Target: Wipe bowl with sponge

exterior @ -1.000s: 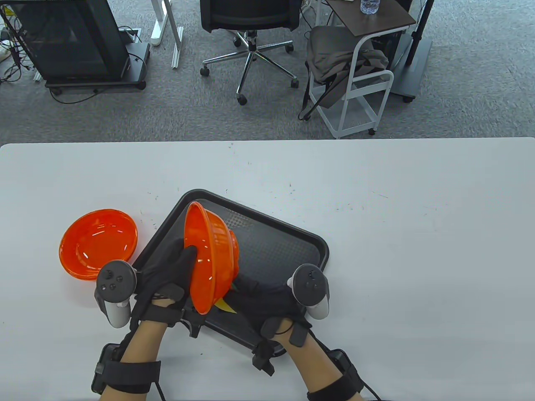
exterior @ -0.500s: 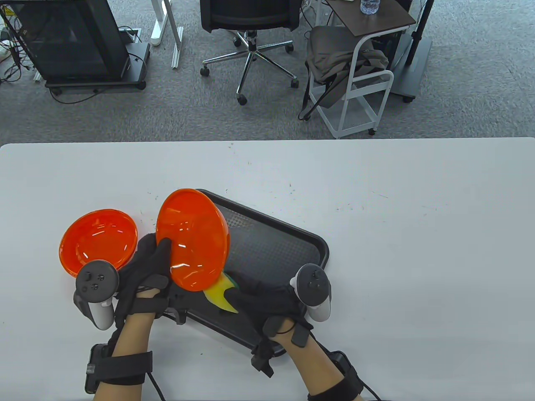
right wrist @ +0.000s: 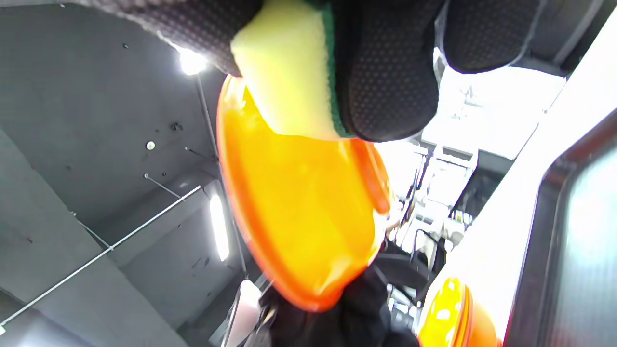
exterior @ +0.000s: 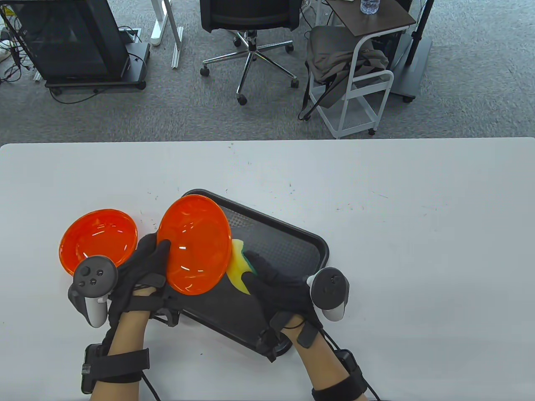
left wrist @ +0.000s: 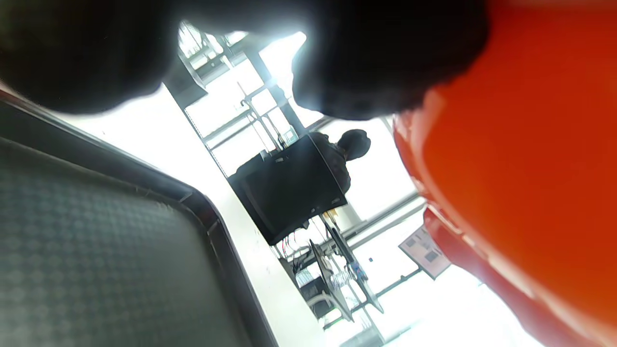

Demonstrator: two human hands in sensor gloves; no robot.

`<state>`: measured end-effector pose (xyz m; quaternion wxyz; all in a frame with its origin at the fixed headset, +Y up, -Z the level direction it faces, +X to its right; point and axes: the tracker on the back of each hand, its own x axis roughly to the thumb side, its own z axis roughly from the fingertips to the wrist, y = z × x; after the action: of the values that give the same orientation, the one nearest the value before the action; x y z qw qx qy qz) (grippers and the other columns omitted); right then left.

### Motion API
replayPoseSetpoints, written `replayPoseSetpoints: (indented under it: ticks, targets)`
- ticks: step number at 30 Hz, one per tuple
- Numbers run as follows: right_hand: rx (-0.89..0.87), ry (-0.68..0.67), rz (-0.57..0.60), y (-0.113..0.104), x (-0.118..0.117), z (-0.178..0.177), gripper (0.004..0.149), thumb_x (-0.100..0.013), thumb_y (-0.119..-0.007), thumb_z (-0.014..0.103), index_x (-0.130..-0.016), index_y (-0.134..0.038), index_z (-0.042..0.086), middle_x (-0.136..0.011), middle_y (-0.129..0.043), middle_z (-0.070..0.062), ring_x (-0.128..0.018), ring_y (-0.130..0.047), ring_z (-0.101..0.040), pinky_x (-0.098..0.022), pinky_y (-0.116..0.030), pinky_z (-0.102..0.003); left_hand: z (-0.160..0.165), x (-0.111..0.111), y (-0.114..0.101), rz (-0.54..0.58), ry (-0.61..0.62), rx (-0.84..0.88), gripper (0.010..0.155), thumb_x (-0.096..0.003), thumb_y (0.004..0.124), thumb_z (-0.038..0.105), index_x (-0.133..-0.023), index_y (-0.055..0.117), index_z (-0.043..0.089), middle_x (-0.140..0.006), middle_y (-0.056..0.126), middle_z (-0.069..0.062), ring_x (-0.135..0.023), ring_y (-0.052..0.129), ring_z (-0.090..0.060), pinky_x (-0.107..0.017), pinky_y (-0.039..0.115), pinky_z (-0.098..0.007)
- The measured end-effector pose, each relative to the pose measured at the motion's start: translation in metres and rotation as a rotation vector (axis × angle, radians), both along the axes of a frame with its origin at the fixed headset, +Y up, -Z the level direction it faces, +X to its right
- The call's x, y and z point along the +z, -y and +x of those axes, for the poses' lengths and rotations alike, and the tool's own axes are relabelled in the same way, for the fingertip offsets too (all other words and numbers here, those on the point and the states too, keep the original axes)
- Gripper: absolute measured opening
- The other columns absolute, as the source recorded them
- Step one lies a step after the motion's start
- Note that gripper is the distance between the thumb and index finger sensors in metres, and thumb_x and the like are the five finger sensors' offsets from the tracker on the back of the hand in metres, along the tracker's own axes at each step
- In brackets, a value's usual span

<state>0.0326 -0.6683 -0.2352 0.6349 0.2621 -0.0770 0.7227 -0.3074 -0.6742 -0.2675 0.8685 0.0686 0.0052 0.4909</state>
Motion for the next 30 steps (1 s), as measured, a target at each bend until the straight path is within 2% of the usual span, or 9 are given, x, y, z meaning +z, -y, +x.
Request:
replayPoseSetpoints:
  ticks: [3, 10, 18, 24, 30]
  targets:
    - [-0.019, 0.042, 0.010, 0.000, 0.000, 0.006, 0.051, -0.061, -0.073, 0.033, -0.098, -0.055, 0.003, -0.090, -0.080, -0.029, -0.069, -0.089, -0.040, -0.057, -0.065, -0.067, 0.007, -0.002, 0.002, -0.015, 0.074, -0.005, 0.054, -0.0513, 0.082, 0.048, -0.090, 0.081, 0.010, -0.029, 0.100, 0.002, 0.003, 0.091, -0.009, -0.014, 0.092, -0.037]
    - [-0.076, 0.014, -0.003, 0.003, -0.002, 0.009, 0.050, -0.061, -0.071, 0.033, -0.102, -0.053, 0.011, -0.098, -0.073, -0.027, -0.079, -0.081, -0.044, -0.059, -0.060, -0.069, 0.023, -0.005, 0.006, -0.076, 0.280, 0.090, 0.053, -0.0523, 0.080, 0.049, -0.091, 0.081, 0.012, -0.028, 0.100, 0.002, 0.004, 0.090, -0.009, -0.014, 0.092, -0.037]
    - [-0.098, -0.063, -0.038, 0.010, -0.003, 0.000, 0.050, -0.061, -0.070, 0.032, -0.102, -0.051, 0.009, -0.096, -0.076, -0.025, -0.076, -0.087, -0.041, -0.059, -0.063, -0.069, 0.050, -0.002, 0.006, -0.065, 0.467, 0.132, 0.055, -0.0529, 0.077, 0.050, -0.089, 0.079, 0.009, -0.029, 0.100, 0.003, 0.003, 0.090, -0.009, -0.013, 0.092, -0.036]
    - [-0.102, -0.103, -0.075, 0.011, -0.003, -0.004, 0.051, -0.060, -0.070, 0.031, -0.099, -0.052, 0.005, -0.091, -0.079, -0.027, -0.071, -0.091, -0.039, -0.058, -0.065, -0.067, 0.057, -0.001, 0.009, -0.059, 0.483, 0.140, 0.056, -0.0532, 0.074, 0.051, -0.090, 0.077, 0.009, -0.029, 0.099, 0.004, 0.003, 0.090, -0.008, -0.014, 0.092, -0.036]
    - [-0.048, -0.164, -0.108, 0.016, -0.003, -0.015, 0.052, -0.060, -0.071, 0.031, -0.096, -0.053, -0.001, -0.086, -0.083, -0.029, -0.066, -0.095, -0.038, -0.056, -0.067, -0.066, 0.052, 0.001, 0.005, -0.011, 0.400, 0.171, 0.055, -0.0528, 0.074, 0.052, -0.087, 0.078, 0.009, -0.030, 0.099, 0.005, 0.002, 0.090, -0.008, -0.015, 0.092, -0.035]
